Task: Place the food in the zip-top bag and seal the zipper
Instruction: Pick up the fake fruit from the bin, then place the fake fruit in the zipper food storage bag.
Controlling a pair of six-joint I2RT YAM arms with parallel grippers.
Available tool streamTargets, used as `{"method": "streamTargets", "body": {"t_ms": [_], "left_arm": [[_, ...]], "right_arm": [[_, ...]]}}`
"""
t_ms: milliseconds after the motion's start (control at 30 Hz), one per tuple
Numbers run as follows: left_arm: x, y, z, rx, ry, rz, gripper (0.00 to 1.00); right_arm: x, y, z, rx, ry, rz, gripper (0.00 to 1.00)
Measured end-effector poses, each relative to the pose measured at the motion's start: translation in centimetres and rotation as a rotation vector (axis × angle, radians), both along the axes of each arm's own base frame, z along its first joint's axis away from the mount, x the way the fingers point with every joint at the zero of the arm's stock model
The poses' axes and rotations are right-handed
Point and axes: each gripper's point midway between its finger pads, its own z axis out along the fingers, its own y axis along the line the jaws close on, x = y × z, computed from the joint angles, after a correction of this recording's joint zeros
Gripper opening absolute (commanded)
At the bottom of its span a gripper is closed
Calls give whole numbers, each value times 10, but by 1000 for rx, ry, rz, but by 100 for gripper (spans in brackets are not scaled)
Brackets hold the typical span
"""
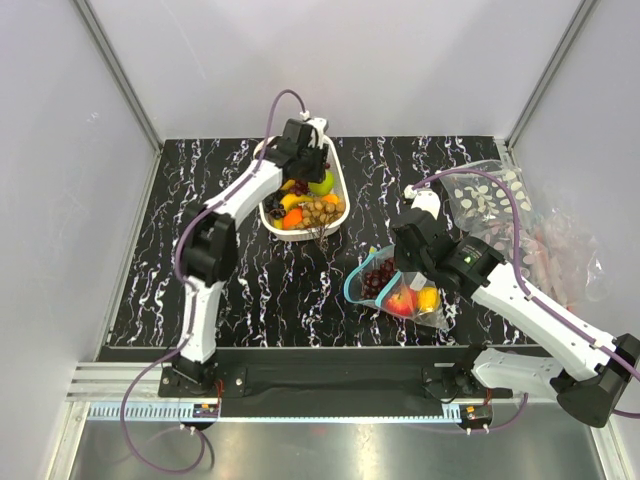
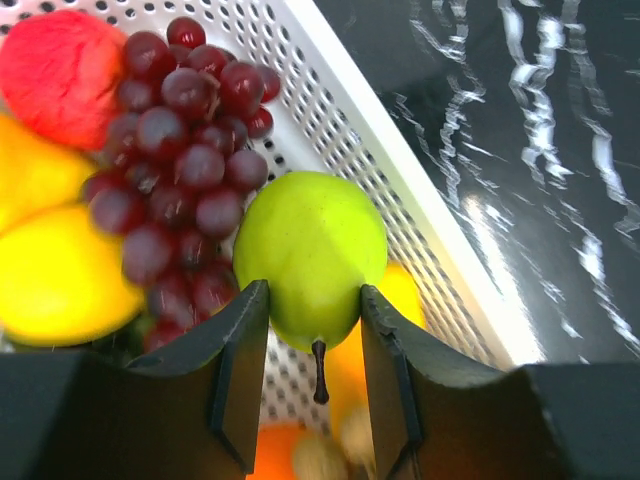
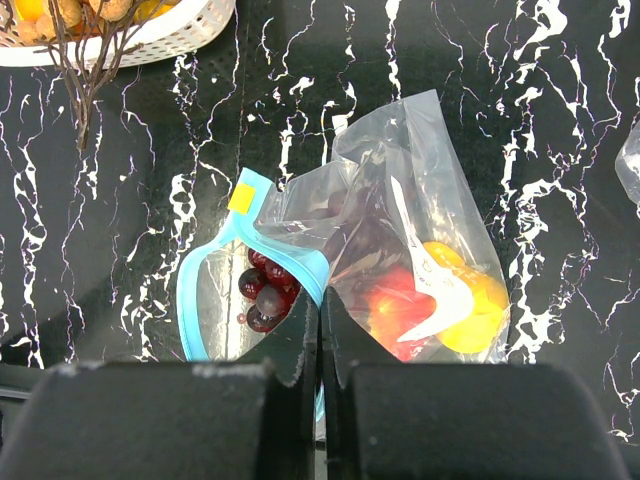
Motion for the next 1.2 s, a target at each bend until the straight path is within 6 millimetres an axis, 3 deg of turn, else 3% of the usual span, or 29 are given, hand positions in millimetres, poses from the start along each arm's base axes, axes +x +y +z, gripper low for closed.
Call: {"method": "streamTargets", "body": {"t_ms": [100, 267, 433, 667, 767, 1000, 1200], "left_arm": [[-19, 3, 31, -37, -35, -10, 16], [-51, 5, 100, -121, -154, -32, 16], [-76, 4, 147, -201, -232, -54, 17], [-121, -3, 168, -317, -180, -58, 19], [-152, -13, 179, -373, -154, -84, 20], [-247, -45, 199, -510, -101, -204, 20], [-299, -61, 198, -555, -56, -284, 20]], "right_arm": [[0, 0, 0, 0, 0, 0, 0], [0, 0, 0, -1, 0, 1, 0], [0, 0, 0, -3, -1, 2, 0], [0, -1, 0, -10, -3, 7, 0], [0, -1, 0, -14, -4, 9, 0], [0, -2, 1, -14, -6, 9, 0], [0, -3, 4, -8, -16, 6, 0]]}}
